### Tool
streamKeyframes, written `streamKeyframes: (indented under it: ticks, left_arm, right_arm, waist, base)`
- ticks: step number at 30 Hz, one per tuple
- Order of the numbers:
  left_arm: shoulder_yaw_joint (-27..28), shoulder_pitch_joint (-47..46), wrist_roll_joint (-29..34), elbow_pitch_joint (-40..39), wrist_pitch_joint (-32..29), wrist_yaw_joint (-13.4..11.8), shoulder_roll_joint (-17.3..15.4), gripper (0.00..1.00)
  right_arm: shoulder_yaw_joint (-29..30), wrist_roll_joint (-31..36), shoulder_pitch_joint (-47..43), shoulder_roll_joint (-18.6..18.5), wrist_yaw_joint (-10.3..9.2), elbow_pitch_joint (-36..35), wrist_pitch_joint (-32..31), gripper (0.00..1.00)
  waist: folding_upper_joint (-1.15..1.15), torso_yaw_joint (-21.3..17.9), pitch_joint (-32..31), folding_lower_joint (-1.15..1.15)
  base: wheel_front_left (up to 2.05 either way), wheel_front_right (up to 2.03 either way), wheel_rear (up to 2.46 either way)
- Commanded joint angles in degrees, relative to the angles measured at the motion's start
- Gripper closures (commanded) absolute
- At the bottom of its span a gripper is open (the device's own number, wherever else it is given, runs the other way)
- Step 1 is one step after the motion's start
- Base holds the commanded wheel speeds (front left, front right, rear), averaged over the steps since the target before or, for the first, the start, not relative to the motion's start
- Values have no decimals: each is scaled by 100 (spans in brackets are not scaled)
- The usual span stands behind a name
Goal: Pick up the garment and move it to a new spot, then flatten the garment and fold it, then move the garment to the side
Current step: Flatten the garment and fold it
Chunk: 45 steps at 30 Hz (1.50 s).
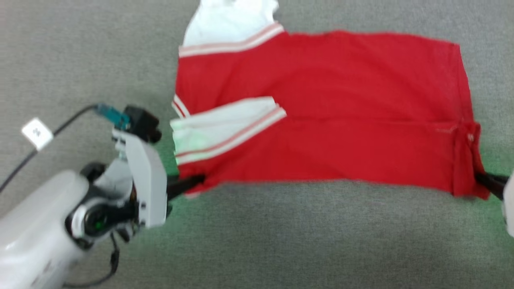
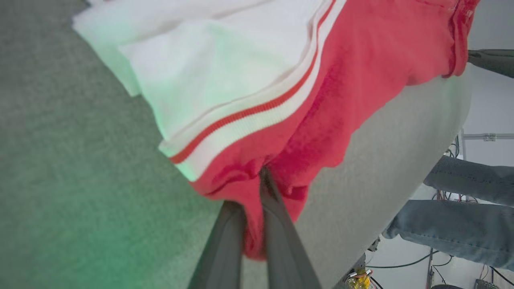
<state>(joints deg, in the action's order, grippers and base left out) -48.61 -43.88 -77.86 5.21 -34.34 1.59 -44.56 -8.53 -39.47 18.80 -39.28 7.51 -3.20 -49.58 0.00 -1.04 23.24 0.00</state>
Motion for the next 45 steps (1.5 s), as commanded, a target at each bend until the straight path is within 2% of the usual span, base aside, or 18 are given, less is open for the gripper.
streamKeyframes:
  ticks: [1, 8, 11, 12, 13, 14, 15, 16, 19, 23, 27, 31, 33, 36, 38, 41, 45]
  left_arm:
    - [-1, 118, -34, -86, 9, -34, -50, 100]
    - [-34, 833, -61, -1220, 202, -315, -648, 100]
    - [13, 1049, -69, -1495, 410, -443, -735, 100]
    - [20, 1110, -49, -1539, 480, -476, -748, 96]
    - [40, 1158, -13, -1557, 560, -515, -759, 77]
    - [68, 1196, 21, -1558, 656, -534, -759, 59]
    - [96, 1241, 28, -1557, 754, -565, -747, 22]
    - [119, 1280, 56, -1566, 856, -574, -747, 0]
    - [308, 1438, 110, -1573, 1331, -651, -757, 0]
    - [584, 1603, 213, -1579, 2001, -774, -724, 0]
    - [872, 1635, 500, -1422, 2794, -893, -617, 0]
    - [1264, 1680, 692, -1088, 3645, -1105, -490, 0]
    - [1397, 1525, 756, -892, 3848, -1124, -447, 0]
    - [1581, 1074, 882, -527, 3914, -1112, -485, 0]
    - [1546, 650, 1205, -205, 3790, -1151, -630, 0]
    - [1513, -70, 1242, 281, 3418, -1065, -432, 0]
    - [1253, -1088, 1594, 1070, 2807, -898, -315, 0]
  right_arm:
    - [48, -84, -122, -68, -4, -23, -35, 100]
    - [405, -240, -878, -307, -4, -464, -174, 100]
    - [592, -239, -1105, -297, -4, -619, -145, 100]
    - [649, -207, -1155, -266, -4, -672, -112, 75]
    - [725, -172, -1202, -207, -4, -720, -46, 29]
    - [798, -136, -1250, -154, -4, -743, -5, 0]
    - [880, -84, -1266, -93, -4, -774, 58, 0]
    - [964, -33, -1261, -10, -4, -811, 135, 0]
    - [1164, 126, -1185, 248, -4, -919, 420, 0]
    - [1255, 451, -951, 663, -4, -960, 1114, 0]
    - [1085, 708, -606, 1068, -4, -786, 1961, 0]
    - [878, 1042, -195, 1528, -4, -537, 2872, 0]
    - [774, 1146, -51, 1748, -4, -442, 3260, 0]
    - [719, 1273, 151, 2009, -4, -356, 3743, 0]
    - [655, 1360, 248, 2158, -4, -350, 4007, 0]
    - [576, 1432, 328, 2309, -4, -323, 4284, 0]
    - [455, 1439, 383, 2453, -4, -282, 4474, 0]
  waist:
    - [0, 74, -94, 0]
    - [0, 146, -198, 0]
    - [0, 167, -223, 0]
    - [0, 173, -236, 0]
    - [0, 175, -254, 0]
    - [0, 176, -281, 0]
    - [0, 179, -295, 0]
    - [0, 179, -313, 0]
    - [0, 171, -369, 0]
    - [0, 191, -437, 0]
    - [0, 189, -450, 0]
    - [0, -34, -385, 0]
    - [0, -167, -306, 0]
    - [0, -433, -148, 0]
    - [0, -637, -20, 0]
    - [0, -922, 140, 0]
    - [0, -1260, 314, 0]
  base:
    - [0, 0, 0]
    - [0, 0, 0]
    - [0, 0, 0]
    - [0, 0, 0]
    - [0, 0, 0]
    - [0, 0, 0]
    - [0, 0, 0]
    - [0, 0, 0]
    - [0, 0, 0]
    - [0, 0, 0]
    - [0, 0, 0]
    - [0, 0, 0]
    - [0, 0, 0]
    - [0, 0, 0]
    - [0, 0, 0]
    - [0, 0, 0]
    - [0, 0, 0]
